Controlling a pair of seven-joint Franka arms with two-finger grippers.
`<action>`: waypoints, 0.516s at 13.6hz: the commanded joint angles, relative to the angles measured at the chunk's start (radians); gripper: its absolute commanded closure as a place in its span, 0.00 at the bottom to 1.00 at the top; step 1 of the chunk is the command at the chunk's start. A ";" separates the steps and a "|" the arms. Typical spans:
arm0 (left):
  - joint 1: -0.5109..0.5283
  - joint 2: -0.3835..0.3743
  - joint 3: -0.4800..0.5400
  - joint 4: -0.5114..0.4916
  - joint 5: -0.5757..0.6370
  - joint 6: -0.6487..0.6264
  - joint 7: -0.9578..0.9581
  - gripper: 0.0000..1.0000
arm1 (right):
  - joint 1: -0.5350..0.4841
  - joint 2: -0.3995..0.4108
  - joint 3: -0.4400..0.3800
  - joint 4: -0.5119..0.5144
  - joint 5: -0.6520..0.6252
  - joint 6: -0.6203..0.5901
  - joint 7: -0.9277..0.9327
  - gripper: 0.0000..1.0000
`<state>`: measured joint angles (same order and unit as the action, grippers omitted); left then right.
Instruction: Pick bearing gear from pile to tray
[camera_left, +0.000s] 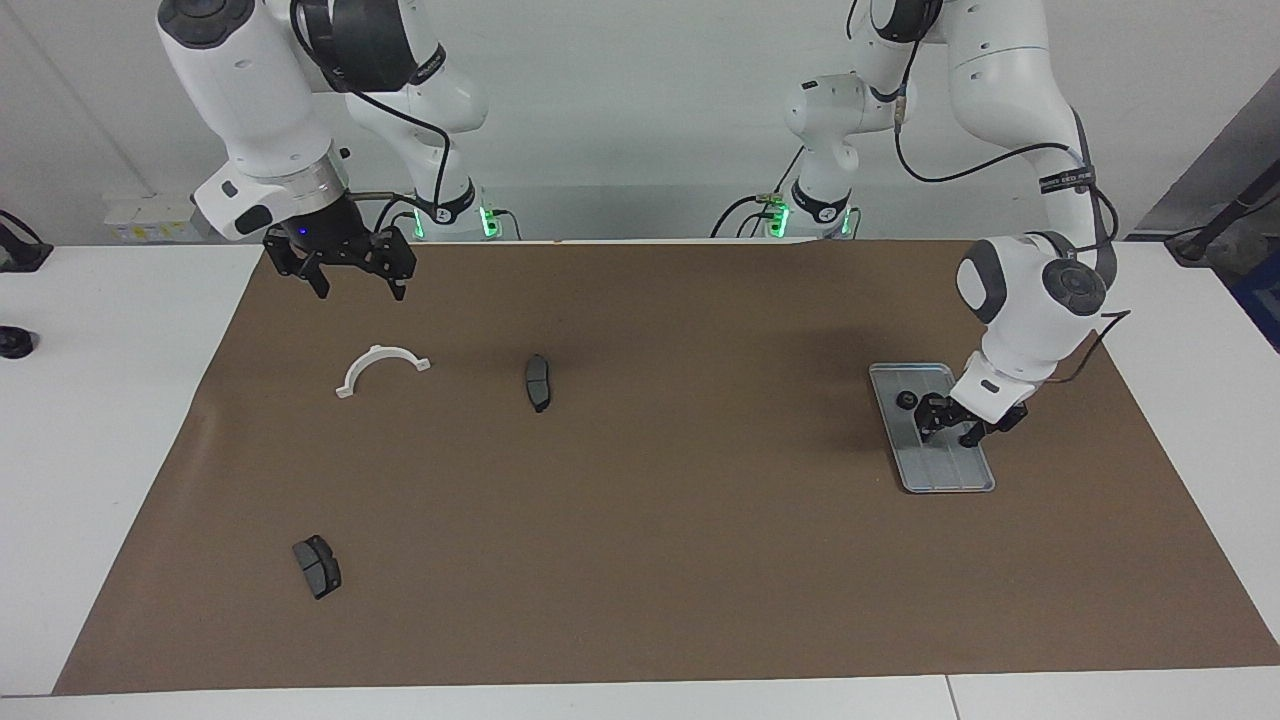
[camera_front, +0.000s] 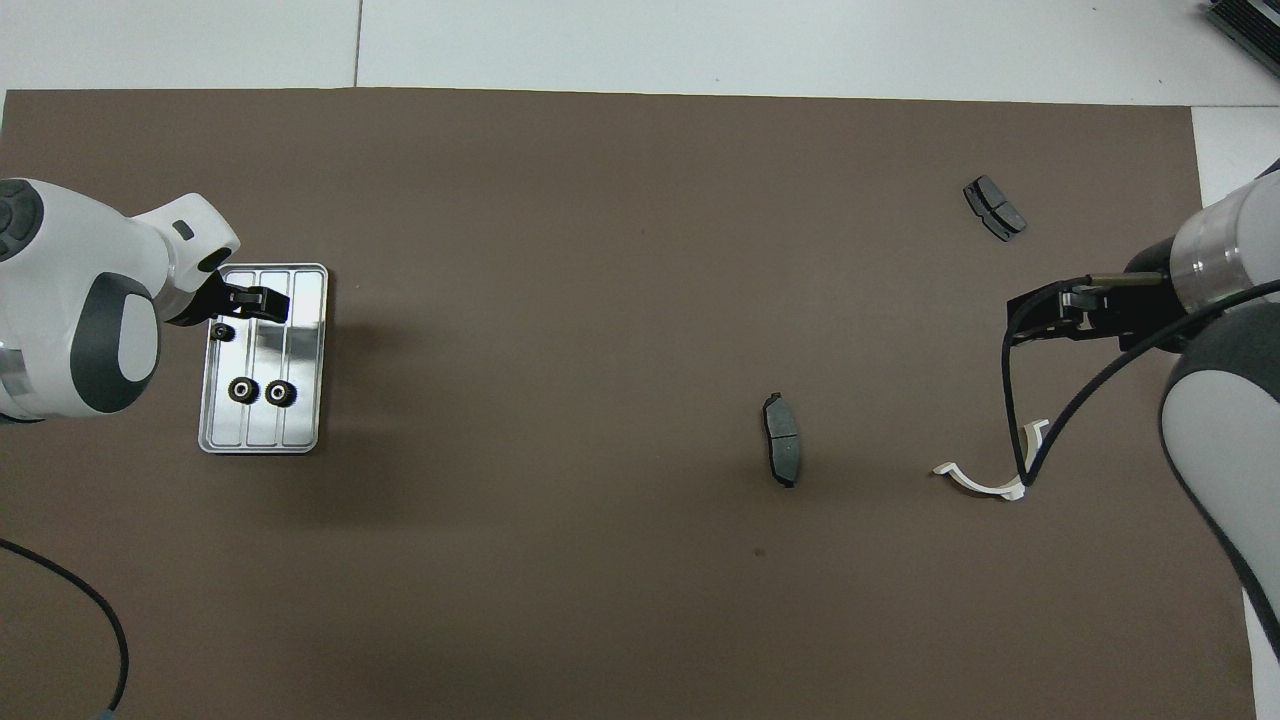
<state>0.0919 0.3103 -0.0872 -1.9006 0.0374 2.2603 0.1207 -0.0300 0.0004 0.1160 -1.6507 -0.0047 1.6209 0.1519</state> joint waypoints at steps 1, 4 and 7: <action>-0.014 -0.023 -0.006 0.108 -0.001 -0.146 -0.007 0.00 | -0.008 -0.020 0.002 -0.020 0.026 0.010 0.003 0.00; -0.037 -0.030 -0.009 0.322 -0.051 -0.426 -0.039 0.00 | -0.007 -0.020 0.002 -0.020 0.026 0.010 0.003 0.00; -0.056 -0.045 -0.006 0.457 -0.039 -0.661 -0.053 0.00 | -0.008 -0.020 0.002 -0.020 0.026 0.010 0.003 0.00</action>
<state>0.0586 0.2594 -0.1053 -1.5233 0.0005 1.7173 0.0838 -0.0300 0.0003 0.1160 -1.6507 -0.0047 1.6209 0.1519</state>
